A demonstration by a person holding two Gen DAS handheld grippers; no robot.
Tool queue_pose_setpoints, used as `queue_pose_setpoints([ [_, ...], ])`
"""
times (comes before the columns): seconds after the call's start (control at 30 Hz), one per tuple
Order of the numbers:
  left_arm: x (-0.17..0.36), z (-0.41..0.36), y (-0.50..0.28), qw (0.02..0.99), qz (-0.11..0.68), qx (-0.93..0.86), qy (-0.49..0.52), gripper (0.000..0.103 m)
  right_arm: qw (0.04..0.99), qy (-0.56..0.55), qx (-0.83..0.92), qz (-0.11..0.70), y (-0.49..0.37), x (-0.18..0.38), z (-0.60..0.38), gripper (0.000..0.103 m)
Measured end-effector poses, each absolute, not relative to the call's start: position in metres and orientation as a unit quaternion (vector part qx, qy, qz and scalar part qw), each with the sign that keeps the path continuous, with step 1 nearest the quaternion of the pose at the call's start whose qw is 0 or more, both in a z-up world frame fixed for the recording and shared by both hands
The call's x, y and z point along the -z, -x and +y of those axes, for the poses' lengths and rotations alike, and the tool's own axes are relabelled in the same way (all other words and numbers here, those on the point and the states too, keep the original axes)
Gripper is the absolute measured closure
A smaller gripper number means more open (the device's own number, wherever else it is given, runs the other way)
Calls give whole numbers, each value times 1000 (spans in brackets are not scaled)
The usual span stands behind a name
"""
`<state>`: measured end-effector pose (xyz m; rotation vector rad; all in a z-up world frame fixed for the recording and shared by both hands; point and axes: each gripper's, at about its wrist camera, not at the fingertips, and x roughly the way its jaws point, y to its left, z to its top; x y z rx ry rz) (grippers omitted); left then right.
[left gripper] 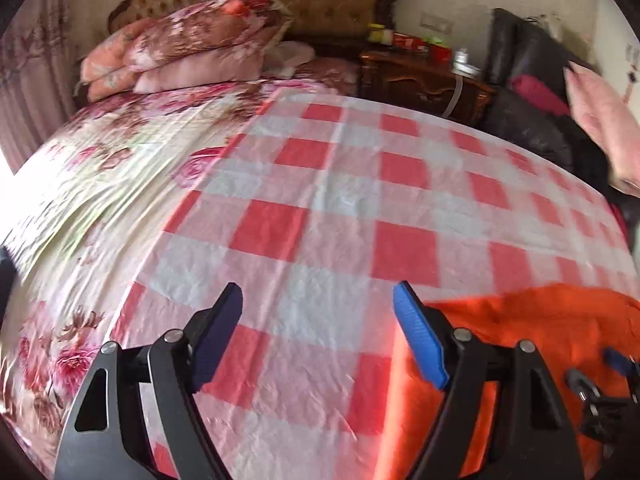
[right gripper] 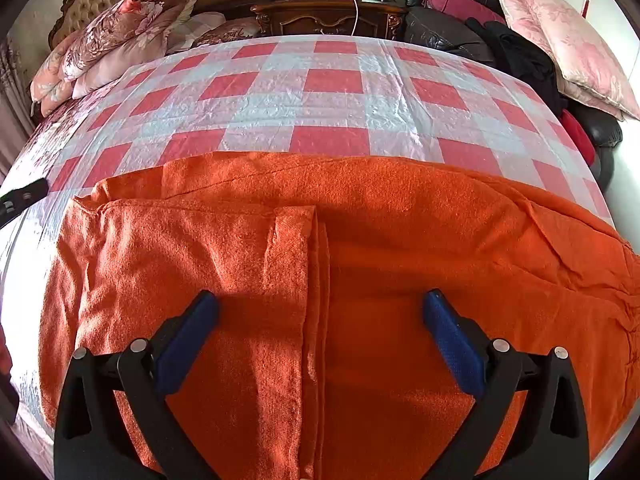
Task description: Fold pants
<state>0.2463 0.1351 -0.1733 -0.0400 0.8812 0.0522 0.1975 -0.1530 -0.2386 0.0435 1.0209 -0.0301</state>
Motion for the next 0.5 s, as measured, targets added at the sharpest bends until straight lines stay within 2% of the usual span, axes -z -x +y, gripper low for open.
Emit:
queue_pose_setpoints([
  [0.13,185,116,-199,893,447,44,30,31,873,-20,15,487,-197,239,-152,5],
  [0.27,209,102,-151,883,467,44,-9,38,875,-17,15,483,-196,239,-152,5],
  [0.5,214,111,-99,886,461,27,-32,36,876,-15,14,481,-196,239,-152,5],
])
